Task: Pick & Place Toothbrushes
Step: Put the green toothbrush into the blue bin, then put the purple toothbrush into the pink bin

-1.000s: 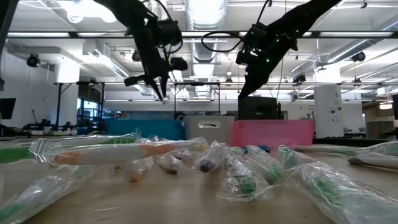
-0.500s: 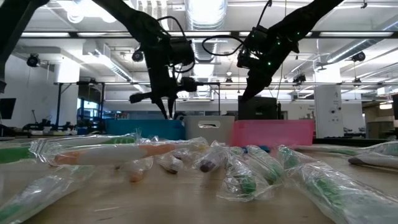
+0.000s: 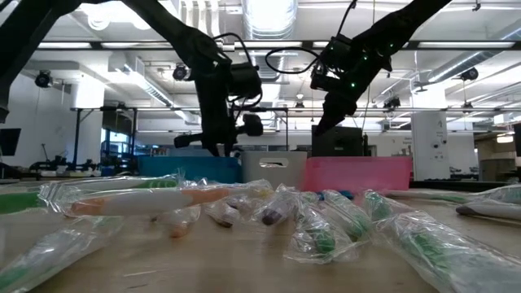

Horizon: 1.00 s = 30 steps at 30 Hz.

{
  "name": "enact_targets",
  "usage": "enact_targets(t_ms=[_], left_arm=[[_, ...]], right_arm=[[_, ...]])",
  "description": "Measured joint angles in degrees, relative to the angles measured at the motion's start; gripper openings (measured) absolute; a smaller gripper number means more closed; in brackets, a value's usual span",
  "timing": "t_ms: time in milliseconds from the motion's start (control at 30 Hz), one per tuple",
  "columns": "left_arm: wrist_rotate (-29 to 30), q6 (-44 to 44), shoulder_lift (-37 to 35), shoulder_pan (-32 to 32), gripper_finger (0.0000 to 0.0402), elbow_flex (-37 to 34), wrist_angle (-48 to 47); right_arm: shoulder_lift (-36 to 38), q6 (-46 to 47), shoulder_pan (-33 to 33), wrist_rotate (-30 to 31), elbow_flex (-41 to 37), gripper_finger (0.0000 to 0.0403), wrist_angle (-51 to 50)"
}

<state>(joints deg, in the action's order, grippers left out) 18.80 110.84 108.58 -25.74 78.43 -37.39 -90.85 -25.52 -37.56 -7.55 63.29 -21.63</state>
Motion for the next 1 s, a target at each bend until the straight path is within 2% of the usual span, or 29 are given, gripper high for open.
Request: enact_targets(t_ms=[267,500,767,1000], left_arm=[[-0.28,-1.26,0.38,0.12,0.0070,0.02,1.82],[-0.47,-2.33,0.50,0.73,0.0092,0.02,2.43],[1.10,-9.93,-1.48,1.58,0.0100,1.27,-0.11],[0.73,-19.81,-8.91,2.94,0.0084,1.31,-3.30]], right_arm=[[0.00,-0.17,0.00,0.00,0.00,0.0008,0.17],[0.00,-0.11,0.00,0.00,0.00,0.0008,0.06],[0.00,-0.06,0.00,0.02,0.00,0.0008,-0.47],[0.00,-0.02,0.00,0.05,-0.31,0.0008,-0.46]])
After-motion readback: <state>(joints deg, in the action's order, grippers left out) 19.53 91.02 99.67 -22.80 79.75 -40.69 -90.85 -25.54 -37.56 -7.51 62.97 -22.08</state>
